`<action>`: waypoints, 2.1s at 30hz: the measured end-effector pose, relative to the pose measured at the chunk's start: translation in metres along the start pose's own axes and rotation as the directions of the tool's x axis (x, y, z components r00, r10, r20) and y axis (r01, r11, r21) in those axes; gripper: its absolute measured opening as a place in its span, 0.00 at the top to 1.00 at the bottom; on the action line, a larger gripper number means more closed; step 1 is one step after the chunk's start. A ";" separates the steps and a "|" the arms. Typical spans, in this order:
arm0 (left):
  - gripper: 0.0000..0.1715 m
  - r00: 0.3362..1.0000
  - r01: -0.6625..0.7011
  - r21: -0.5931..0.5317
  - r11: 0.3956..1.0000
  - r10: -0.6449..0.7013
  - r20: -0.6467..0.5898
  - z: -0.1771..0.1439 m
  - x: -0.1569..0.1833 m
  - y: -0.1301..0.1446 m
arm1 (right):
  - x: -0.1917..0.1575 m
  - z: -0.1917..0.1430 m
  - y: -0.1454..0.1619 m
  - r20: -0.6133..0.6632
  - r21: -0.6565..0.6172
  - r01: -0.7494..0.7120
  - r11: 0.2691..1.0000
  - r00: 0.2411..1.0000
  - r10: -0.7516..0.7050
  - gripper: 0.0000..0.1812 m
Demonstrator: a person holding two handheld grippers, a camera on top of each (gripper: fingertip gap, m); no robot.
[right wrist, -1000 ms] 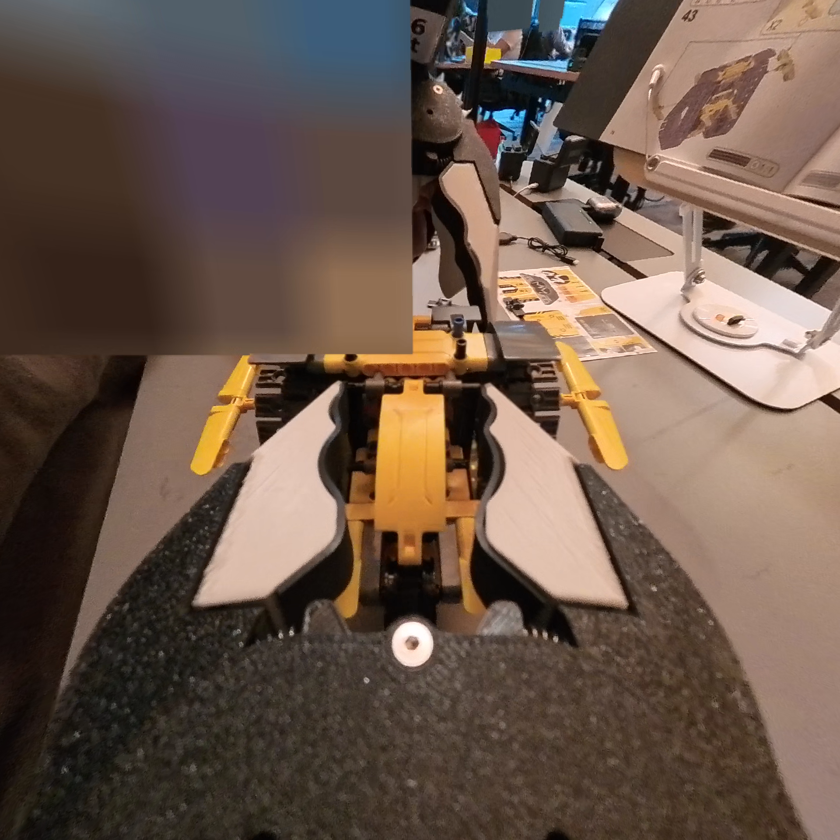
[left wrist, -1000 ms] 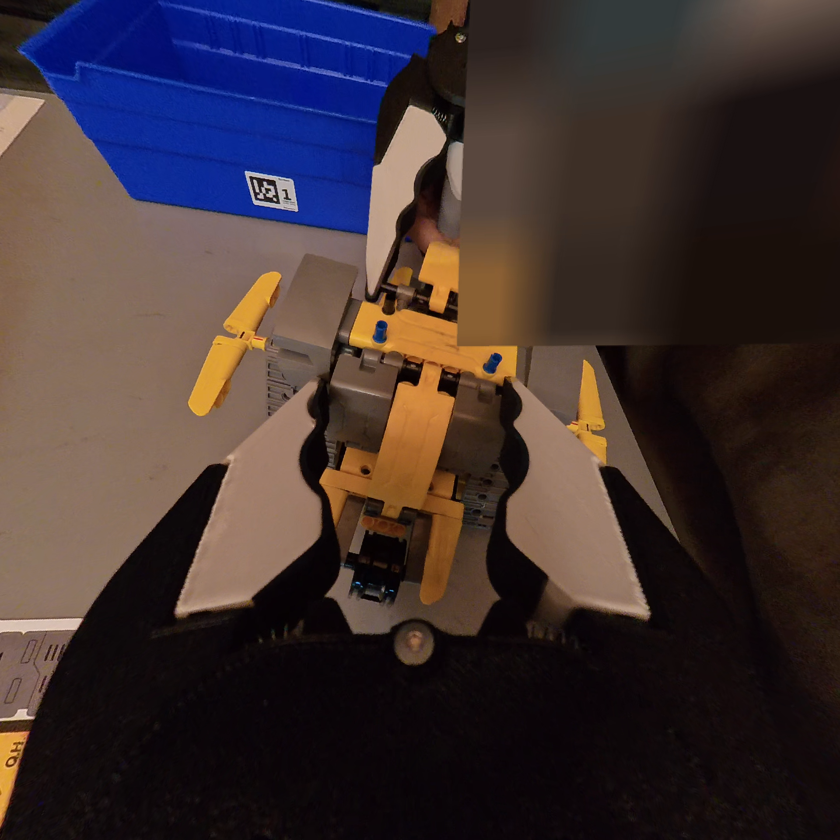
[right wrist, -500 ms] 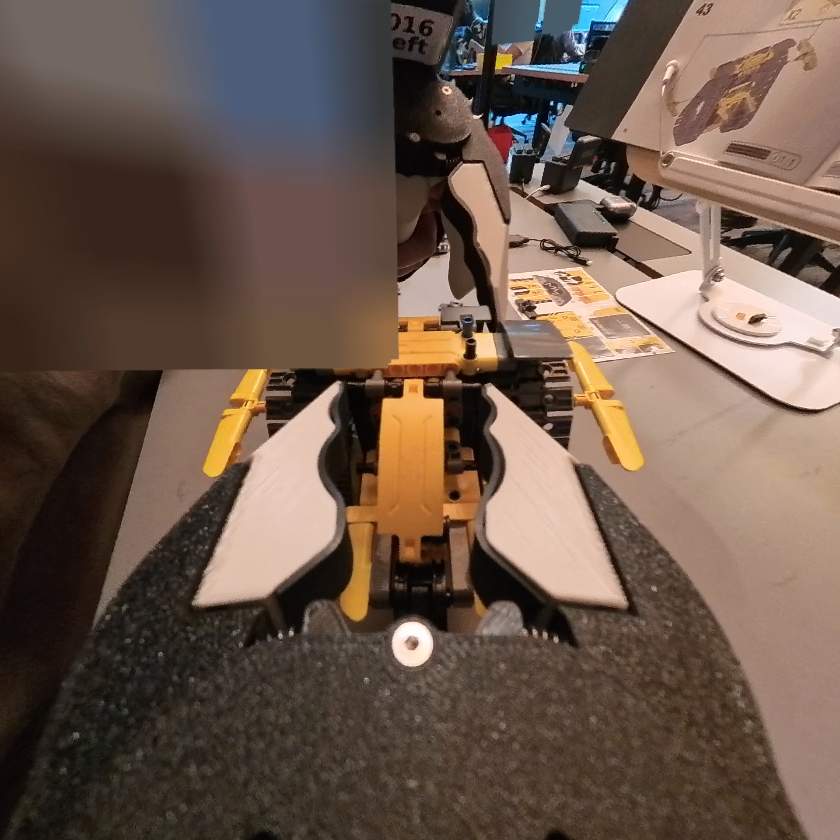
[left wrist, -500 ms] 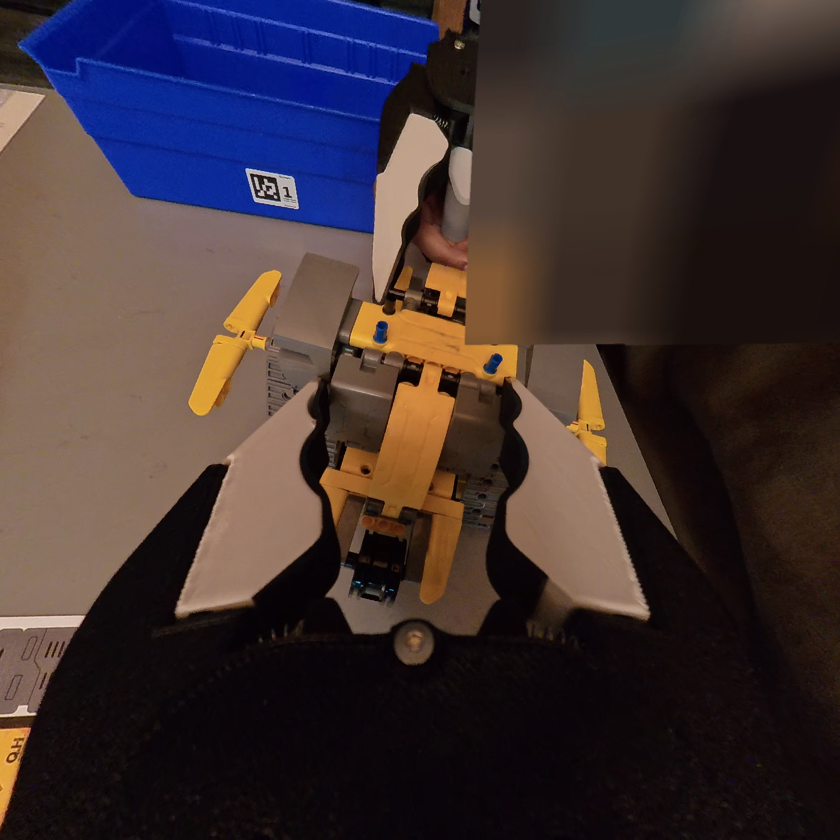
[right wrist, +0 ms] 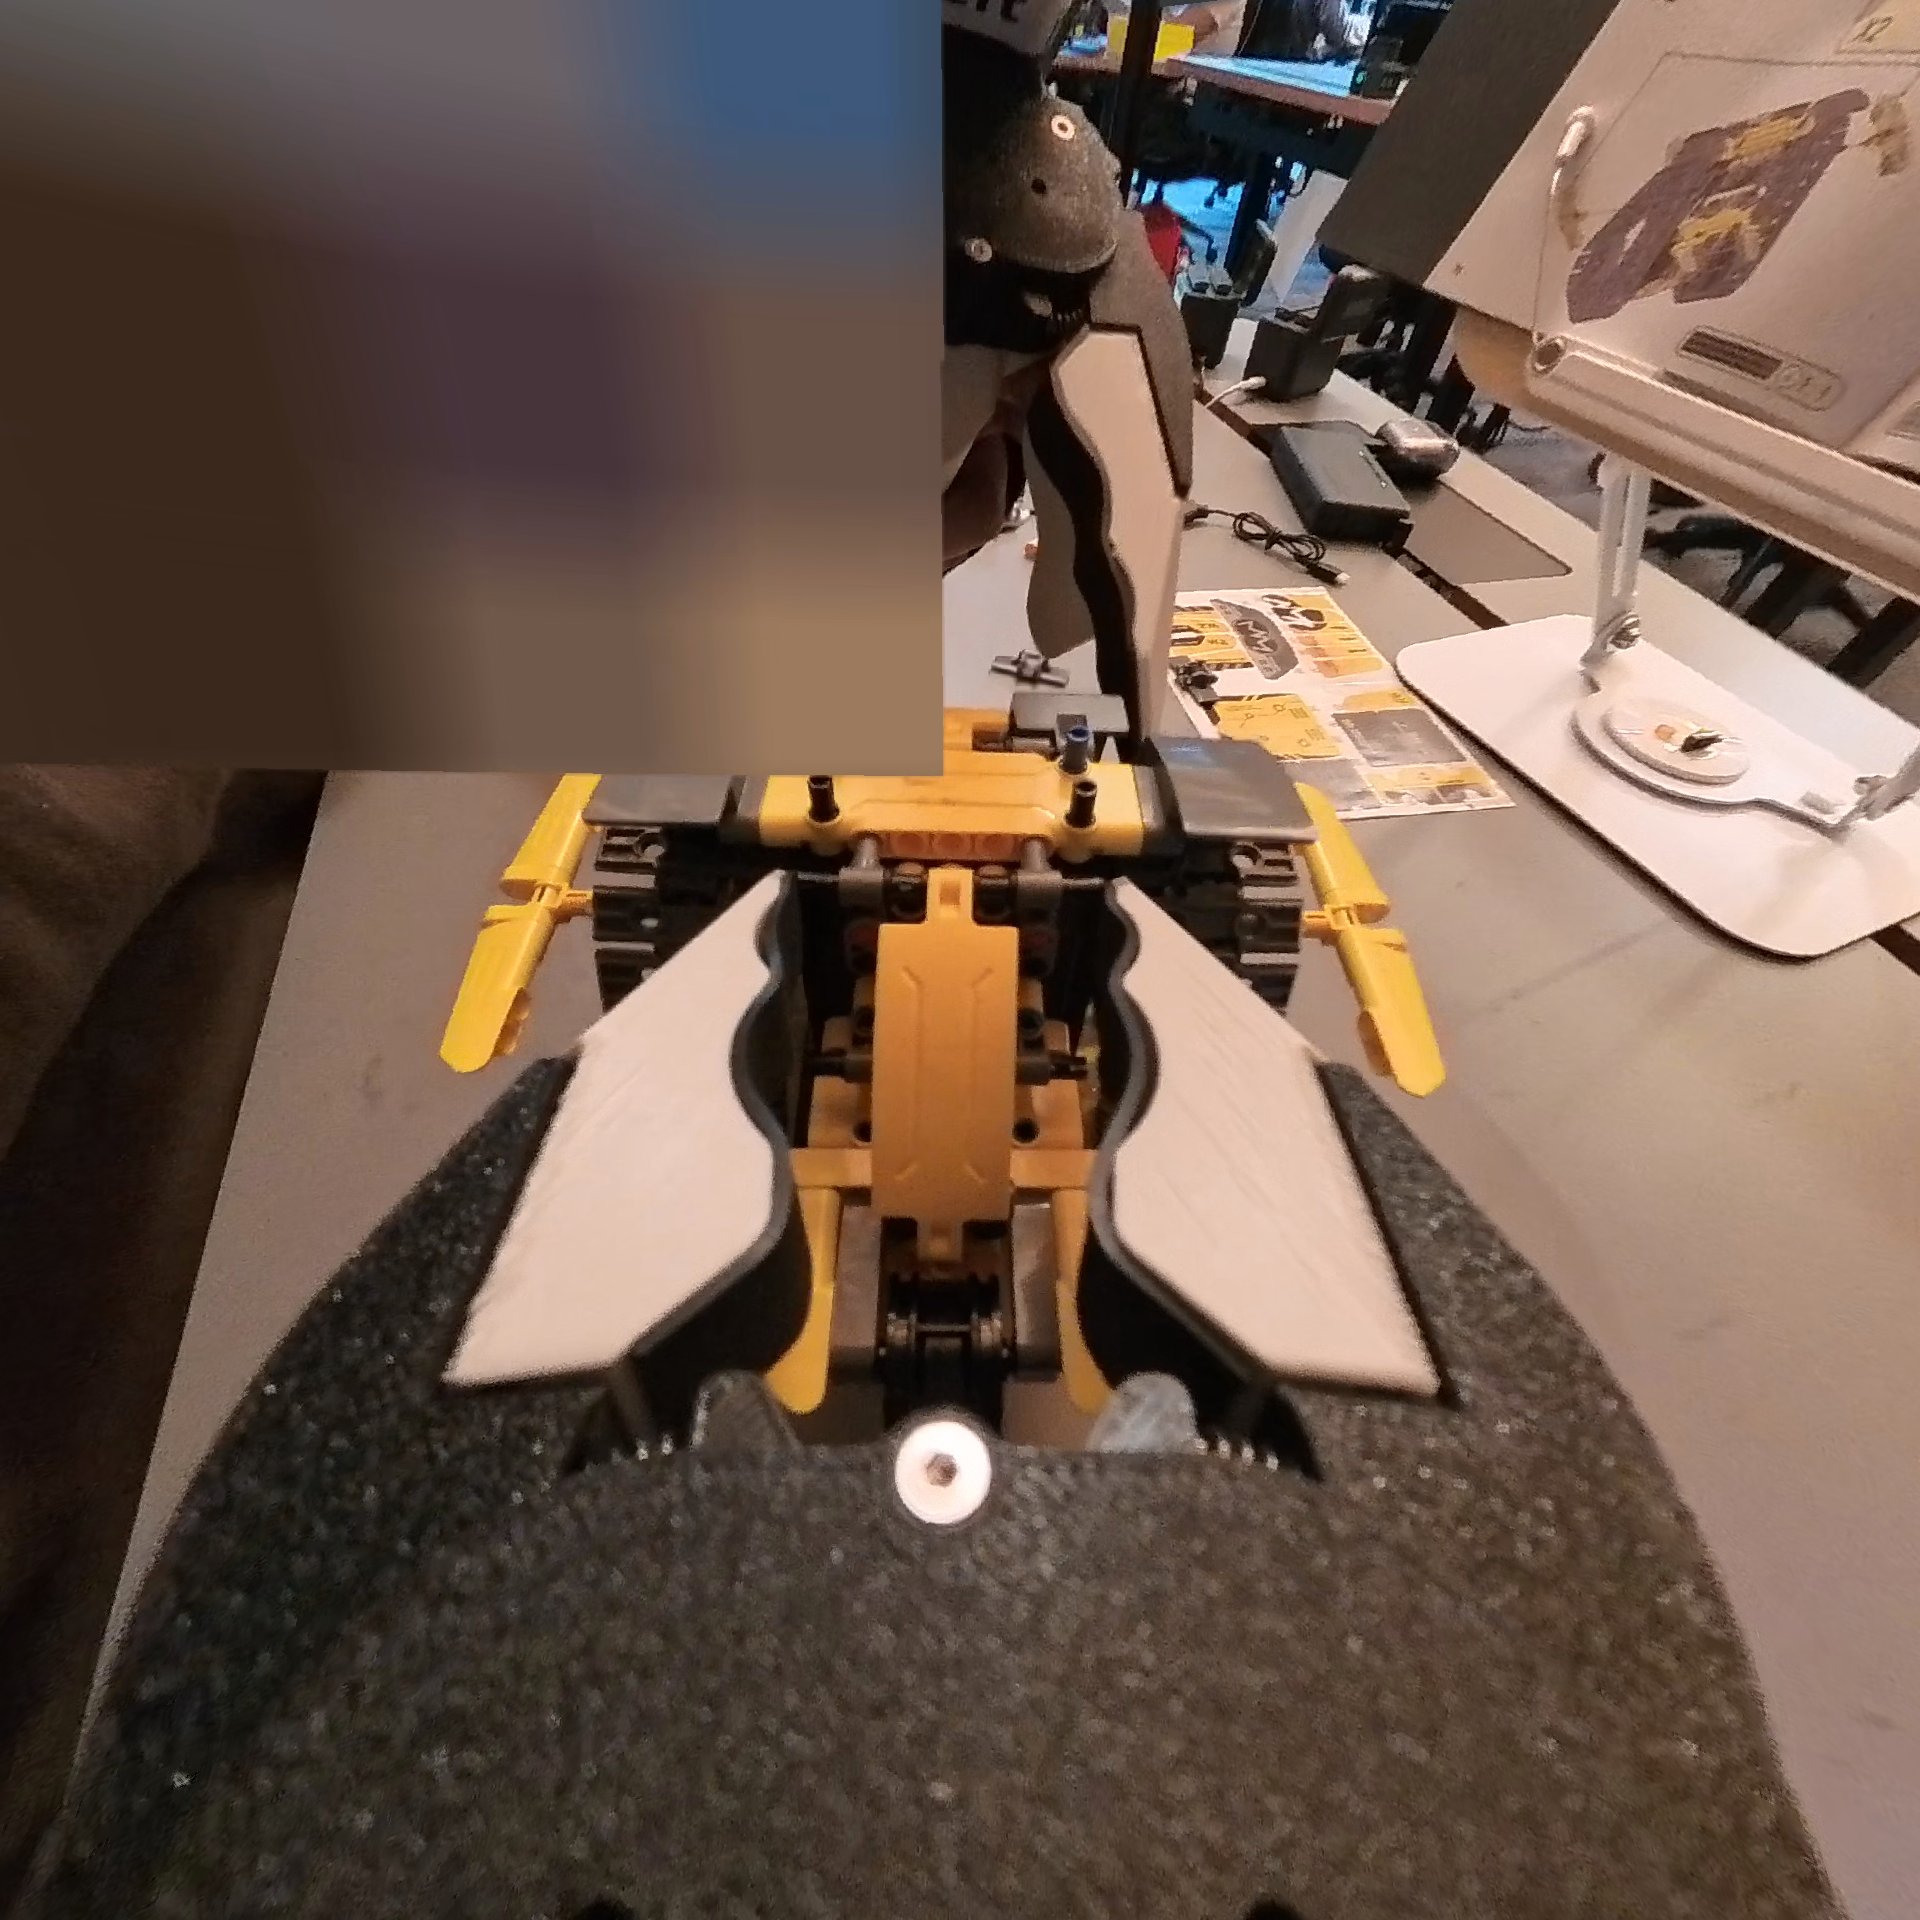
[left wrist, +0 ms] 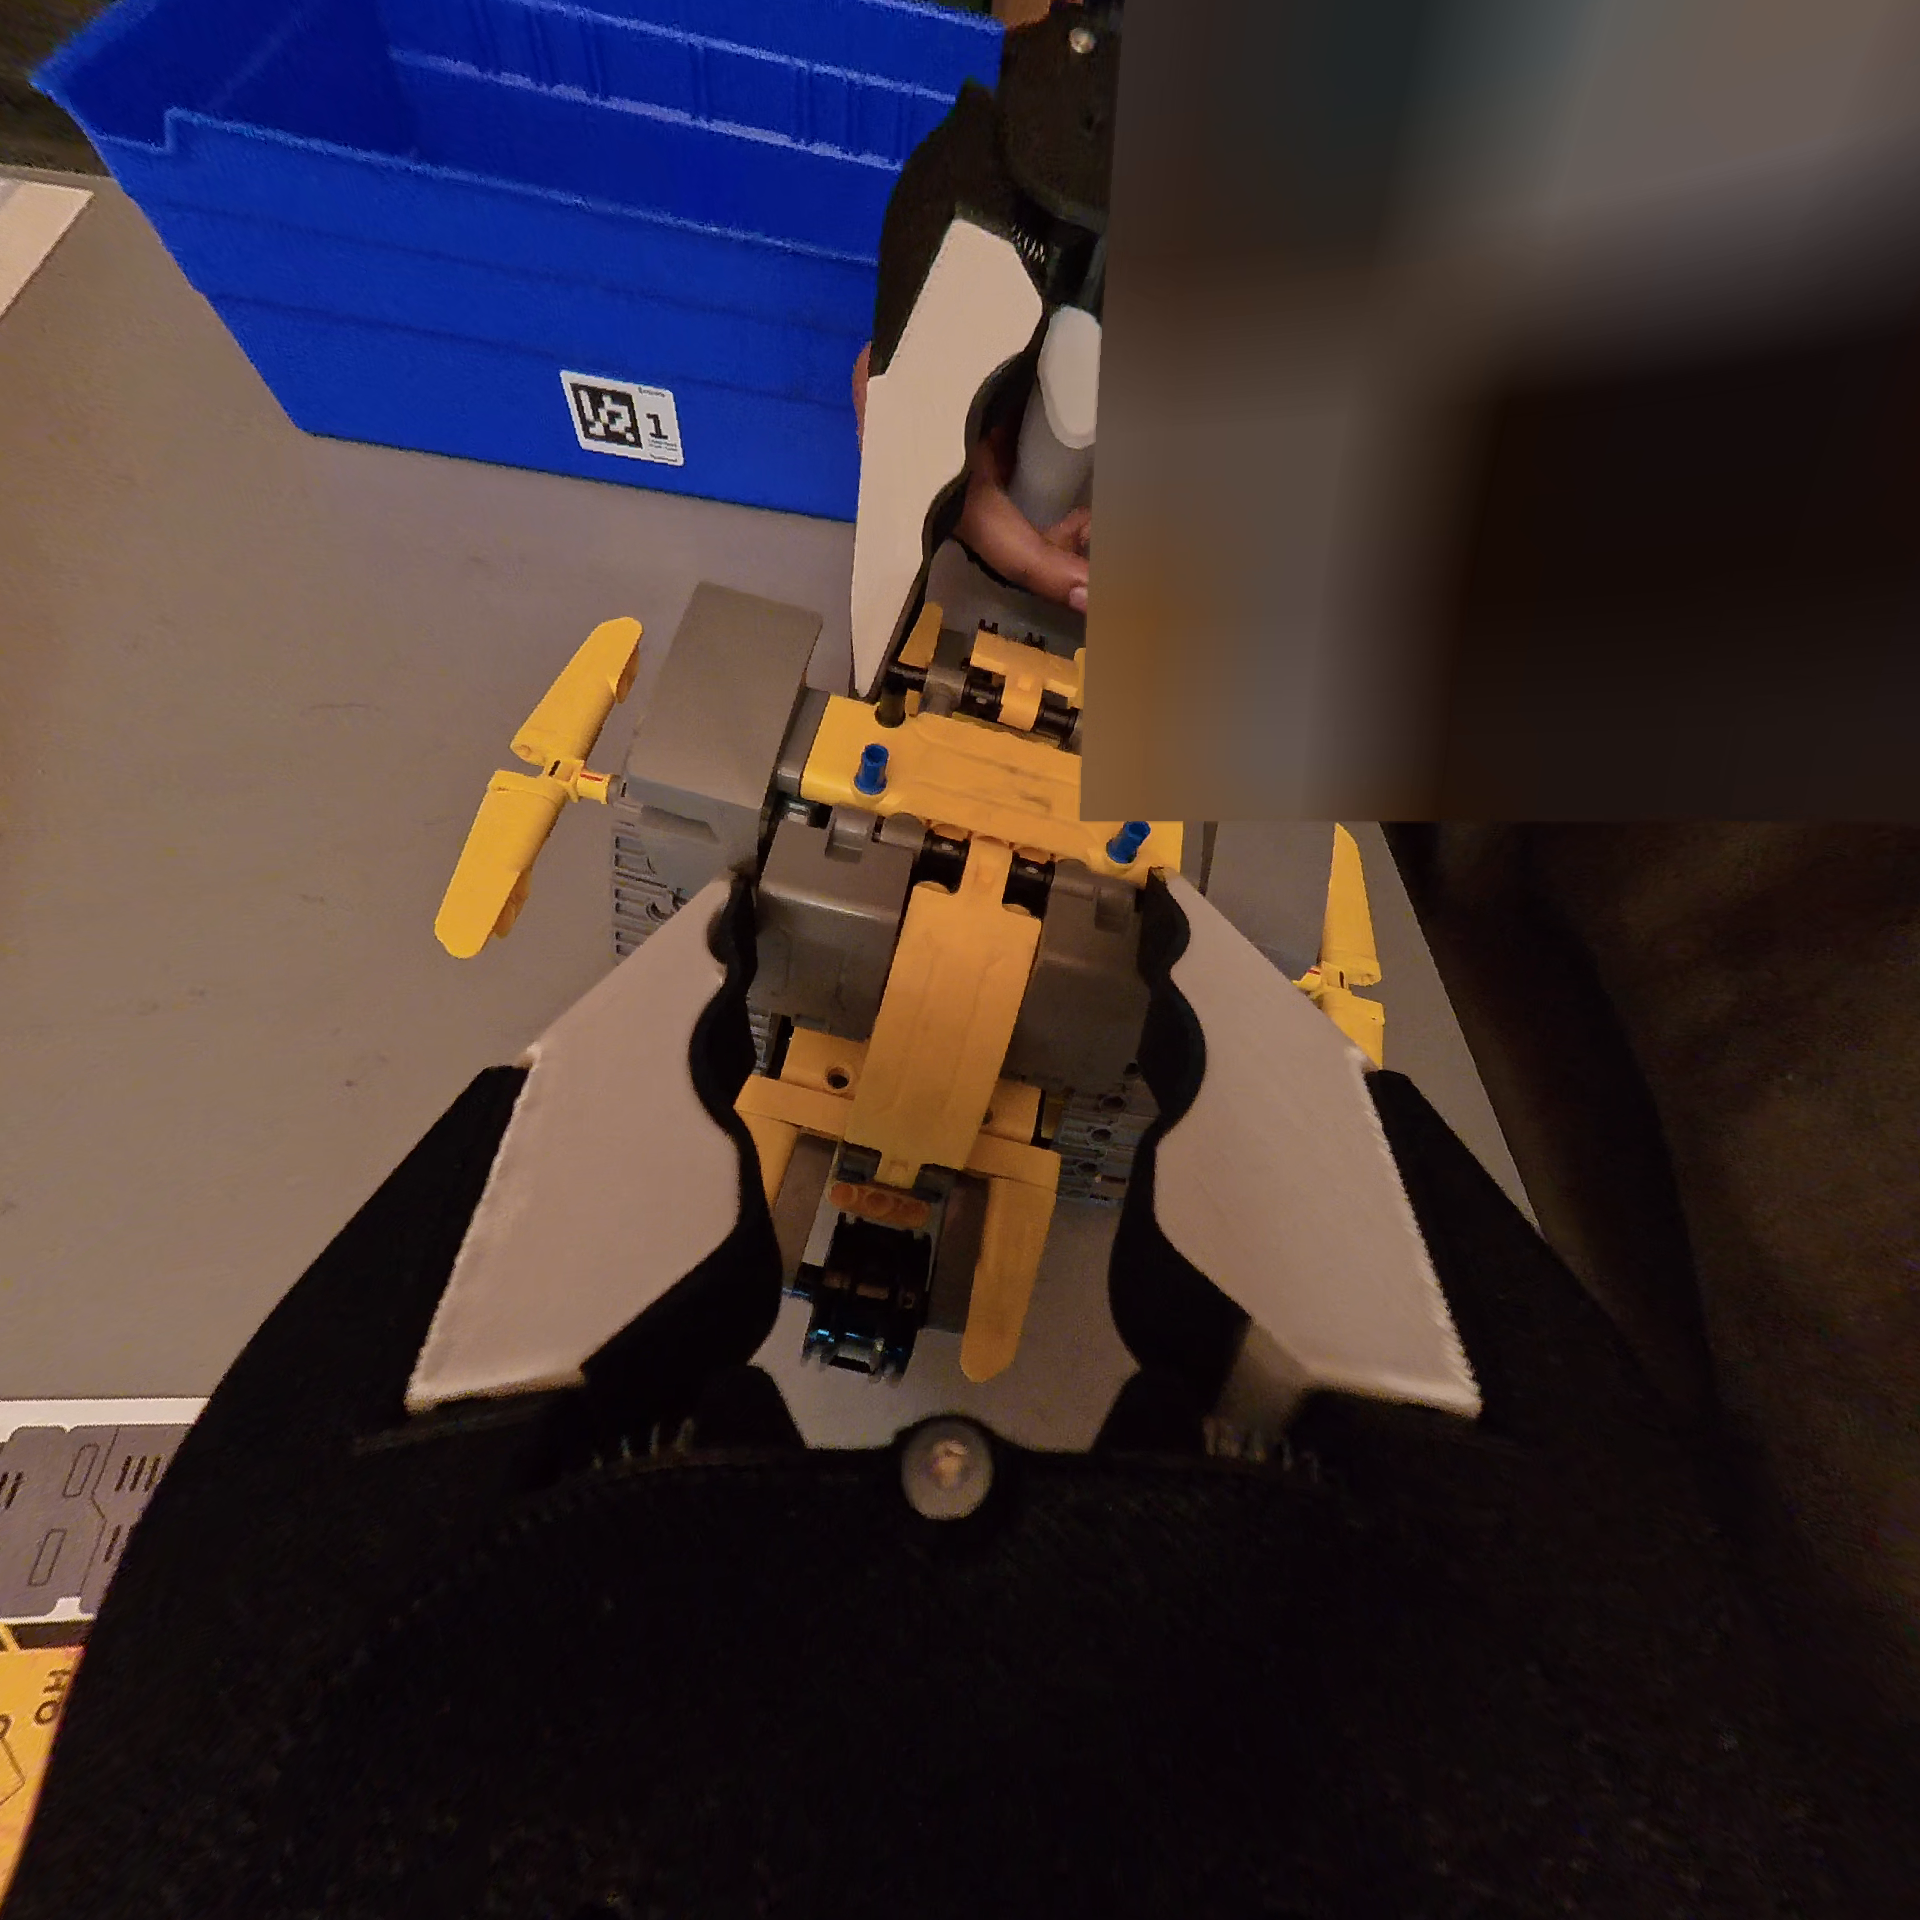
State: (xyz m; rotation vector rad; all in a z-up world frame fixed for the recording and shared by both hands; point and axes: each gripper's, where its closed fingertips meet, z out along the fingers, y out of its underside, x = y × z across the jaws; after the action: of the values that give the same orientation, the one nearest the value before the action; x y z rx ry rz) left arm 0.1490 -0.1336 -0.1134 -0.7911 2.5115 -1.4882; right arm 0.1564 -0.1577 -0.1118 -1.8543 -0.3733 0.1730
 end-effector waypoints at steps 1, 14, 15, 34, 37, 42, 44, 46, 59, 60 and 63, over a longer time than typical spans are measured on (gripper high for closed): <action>0.58 1.000 0.001 -0.006 1.000 -0.001 0.003 0.000 0.000 0.000 | 0.000 0.000 0.000 0.003 -0.010 0.005 1.000 1.000 -0.005 0.69; 0.59 1.000 0.006 -0.017 1.000 -0.006 0.005 0.000 0.000 -0.001 | 0.000 0.001 0.001 0.020 -0.060 0.022 0.998 1.000 -0.020 0.69; 0.60 1.000 0.005 -0.022 1.000 -0.005 0.006 0.000 0.000 -0.001 | 0.000 0.002 0.001 0.020 -0.058 0.019 0.998 1.000 -0.018 0.70; 0.60 1.000 0.019 -0.049 0.999 -0.018 0.018 0.001 0.000 -0.002 | 0.000 0.002 0.002 0.048 -0.132 -0.001 0.991 0.999 0.007 0.70; 0.60 1.000 0.020 -0.059 0.998 -0.019 0.020 0.001 -0.001 -0.002 | 0.000 0.002 0.002 0.059 -0.161 -0.008 0.987 0.998 0.018 0.70; 0.60 1.000 0.021 -0.065 0.998 -0.019 0.024 0.001 -0.001 -0.002 | 0.000 0.002 0.003 0.066 -0.212 0.009 0.977 0.998 0.006 0.69; 0.60 0.999 0.012 -0.079 0.997 -0.009 0.035 0.000 -0.001 -0.001 | 0.001 0.002 0.003 0.074 -0.204 -0.010 0.979 0.997 0.026 0.69; 0.60 0.999 0.008 -0.089 0.996 -0.003 0.047 0.000 -0.001 0.000 | 0.001 0.002 0.003 0.057 -0.190 -0.013 0.982 0.998 0.024 0.69; 0.59 0.998 0.021 -0.075 0.997 -0.017 0.053 -0.001 -0.001 0.002 | 0.003 0.003 0.005 -0.014 -0.093 -0.047 0.995 0.999 0.046 0.66; 0.59 0.998 0.021 -0.076 0.997 -0.017 0.054 -0.001 -0.001 0.002 | 0.002 0.001 0.004 -0.014 -0.080 -0.049 0.996 0.999 0.049 0.66; 0.59 0.998 0.019 -0.081 0.997 -0.015 0.054 -0.001 -0.001 0.001 | 0.004 -0.006 0.001 -0.018 -0.039 -0.074 0.997 0.997 0.073 0.64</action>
State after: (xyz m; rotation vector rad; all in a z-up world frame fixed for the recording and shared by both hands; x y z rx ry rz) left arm 0.1487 -0.1324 -0.1143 -0.8546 2.5465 -1.3576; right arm 0.1617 -0.1615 -0.1103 -1.9086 -0.2994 0.2014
